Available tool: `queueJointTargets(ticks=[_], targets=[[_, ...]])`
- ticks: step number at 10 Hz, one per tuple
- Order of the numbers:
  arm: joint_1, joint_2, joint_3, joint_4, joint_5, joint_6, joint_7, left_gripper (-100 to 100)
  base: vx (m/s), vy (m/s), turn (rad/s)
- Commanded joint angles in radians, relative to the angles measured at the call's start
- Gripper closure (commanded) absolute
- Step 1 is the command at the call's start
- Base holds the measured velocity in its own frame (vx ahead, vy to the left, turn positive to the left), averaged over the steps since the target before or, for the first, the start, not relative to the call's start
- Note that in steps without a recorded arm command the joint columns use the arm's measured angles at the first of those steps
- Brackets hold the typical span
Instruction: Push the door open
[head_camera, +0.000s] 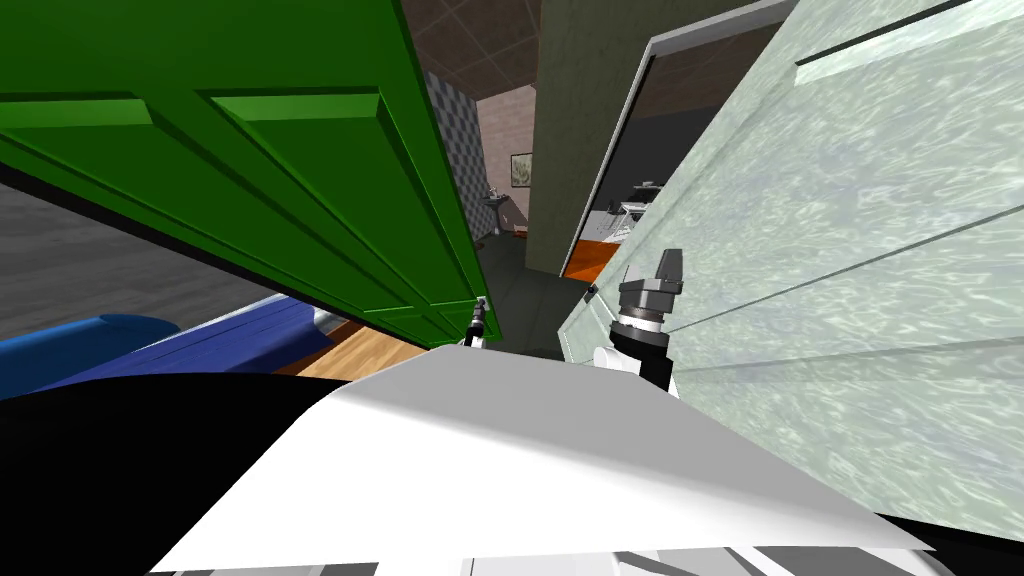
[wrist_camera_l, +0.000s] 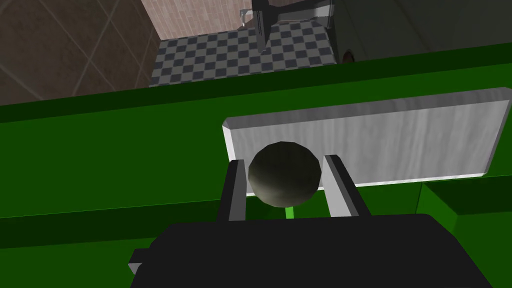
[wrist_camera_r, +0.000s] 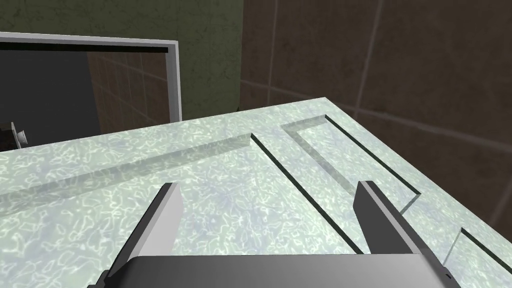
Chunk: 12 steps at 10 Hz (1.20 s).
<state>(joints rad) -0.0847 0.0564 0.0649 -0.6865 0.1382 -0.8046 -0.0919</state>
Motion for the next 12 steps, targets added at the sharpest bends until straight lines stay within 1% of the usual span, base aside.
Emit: queueJointTargets(ticks=[1, 3, 6, 7, 8, 9, 10, 12], targets=[[0.011, 0.015, 0.006, -0.027, 0.012, 0.008, -0.009, 100, 0.227, 0.021, 0.095], [0.019, 0.02, 0.002, -0.039, 0.024, 0.011, -0.019, 100, 0.183, -0.014, 0.164], [0.034, 0.024, -0.006, -0.061, 0.048, 0.017, -0.038, 100, 0.209, -0.021, 0.226], [0.035, 0.015, -0.01, -0.068, 0.042, 0.024, -0.049, -100, -0.031, -0.038, 0.226], [0.035, 0.015, -0.01, -0.068, 0.042, 0.024, -0.049, -100, -0.189, -0.042, 0.03], [0.034, 0.005, -0.01, -0.071, 0.043, 0.027, -0.057, -100, -0.183, -0.019, 0.04], [0.034, -0.012, -0.011, -0.074, 0.044, 0.029, -0.066, -100, -0.217, -0.061, 0.102], [0.033, -0.06, -0.011, -0.08, 0.046, 0.033, -0.082, -100, -0.215, -0.06, 0.099]])
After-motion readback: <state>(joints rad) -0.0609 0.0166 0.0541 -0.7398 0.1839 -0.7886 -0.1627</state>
